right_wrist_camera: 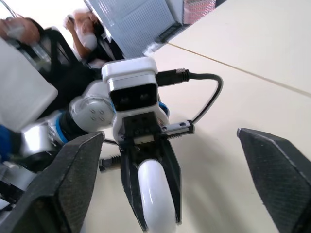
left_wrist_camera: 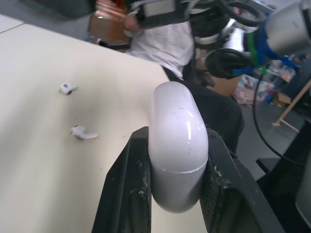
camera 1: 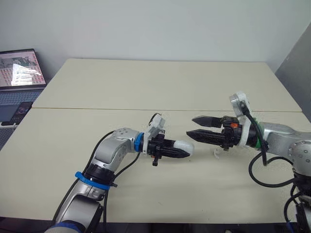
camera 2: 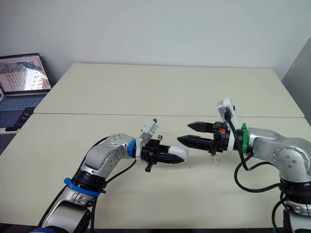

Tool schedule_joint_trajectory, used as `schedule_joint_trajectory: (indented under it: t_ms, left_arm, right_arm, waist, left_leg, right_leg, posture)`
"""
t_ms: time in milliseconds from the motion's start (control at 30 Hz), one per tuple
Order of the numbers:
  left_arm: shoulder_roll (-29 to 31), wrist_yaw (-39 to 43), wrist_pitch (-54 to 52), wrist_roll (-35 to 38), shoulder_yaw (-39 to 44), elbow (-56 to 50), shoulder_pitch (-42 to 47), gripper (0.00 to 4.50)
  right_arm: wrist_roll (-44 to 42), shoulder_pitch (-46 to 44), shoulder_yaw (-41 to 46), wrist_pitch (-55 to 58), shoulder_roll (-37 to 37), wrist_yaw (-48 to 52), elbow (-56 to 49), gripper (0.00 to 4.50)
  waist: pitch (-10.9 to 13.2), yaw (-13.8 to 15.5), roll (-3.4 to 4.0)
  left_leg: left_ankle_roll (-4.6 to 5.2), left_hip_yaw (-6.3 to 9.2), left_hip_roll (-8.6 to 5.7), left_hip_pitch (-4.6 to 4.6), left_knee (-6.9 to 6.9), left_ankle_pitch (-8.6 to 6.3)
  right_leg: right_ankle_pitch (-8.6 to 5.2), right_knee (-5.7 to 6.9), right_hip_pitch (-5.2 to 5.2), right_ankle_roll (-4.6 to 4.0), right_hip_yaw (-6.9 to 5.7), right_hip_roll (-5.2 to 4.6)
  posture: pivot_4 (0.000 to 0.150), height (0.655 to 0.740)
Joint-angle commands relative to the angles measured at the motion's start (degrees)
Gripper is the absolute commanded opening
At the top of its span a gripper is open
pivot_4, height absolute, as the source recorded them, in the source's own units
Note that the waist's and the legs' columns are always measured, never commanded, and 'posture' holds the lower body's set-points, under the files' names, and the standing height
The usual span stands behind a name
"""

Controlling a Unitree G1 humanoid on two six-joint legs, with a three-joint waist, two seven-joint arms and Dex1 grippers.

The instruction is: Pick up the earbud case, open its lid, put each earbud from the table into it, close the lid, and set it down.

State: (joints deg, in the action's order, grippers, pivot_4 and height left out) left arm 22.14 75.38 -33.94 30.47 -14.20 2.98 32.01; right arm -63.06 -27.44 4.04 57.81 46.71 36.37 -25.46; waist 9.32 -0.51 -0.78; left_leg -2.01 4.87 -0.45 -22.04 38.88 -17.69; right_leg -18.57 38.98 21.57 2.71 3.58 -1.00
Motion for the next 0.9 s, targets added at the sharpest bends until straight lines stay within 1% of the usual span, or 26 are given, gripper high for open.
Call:
schedule_joint_trajectory:
  t_ms: [33,100,200,467,733,900]
  left_arm:
    - [-0.5,-2.0,-2.7,2.3,1.4,-3.7,0.0,0.82]
    - [-0.8,-3.5,-3.7,2.2,1.4,-4.0,0.0,0.82]
    - [-0.7,-4.4,-3.9,1.8,1.1,-3.8,0.2,0.82]
    - [-0.5,-4.7,-3.5,1.4,0.9,-3.6,0.4,0.82]
    - [-0.2,-4.6,-3.0,1.2,0.5,-4.1,0.0,0.82]
    - [0.0,-4.5,-2.3,0.8,0.1,-4.1,-0.4,0.82]
  right_arm:
    - [7.5,0.7,-3.3,-2.8,2.3,2.3,-2.7,4.50]
    - [10.3,1.0,-5.0,-3.7,3.2,3.9,-2.9,4.50]
    - [12.3,0.7,-6.0,-3.7,2.9,4.8,-2.8,4.50]
    - [17.0,0.1,-8.1,-4.0,2.2,7.0,-3.0,4.50]
    - [21.8,-0.8,-8.0,-4.6,1.1,6.1,-0.4,4.50]
    - [21.5,-2.1,-5.6,-4.2,-0.7,4.7,0.7,4.50]
  waist:
    - [0.0,0.0,-0.01]
    - [0.0,0.0,-0.01]
    - [0.0,0.0,-0.01]
    - [0.0,0.1,-0.02]
    - [0.0,0.1,-0.02]
    - [0.0,0.1,-0.02]
  left_leg:
    - [0.00,0.00,0.00,0.01,0.00,0.00]
    - [-0.01,0.01,0.00,0.00,0.01,0.01]
    - [-0.01,-0.05,0.00,0.00,0.01,0.00]
    - [-0.01,-0.03,-0.01,0.00,0.01,0.01]
    - [-0.01,-0.03,-0.01,0.00,0.01,0.00]
    - [-0.01,-0.03,-0.01,0.00,0.01,0.01]
  right_leg:
    - [0.00,0.00,0.00,0.00,0.00,0.00]
    - [0.00,0.02,0.00,0.00,0.02,0.00]
    - [0.00,0.02,0.03,0.00,0.03,0.00]
    - [0.00,0.02,0.03,0.00,0.02,-0.01]
    - [0.00,0.02,0.04,0.00,0.02,-0.02]
    - [0.00,0.02,0.04,0.00,0.03,-0.02]
  posture:
    - [0.150,0.7400]
    - [0.150,0.7400]
    - [0.150,0.7400]
    - [0.150,0.7400]
    - [0.150,0.7400]
    - [0.150,0.7400]
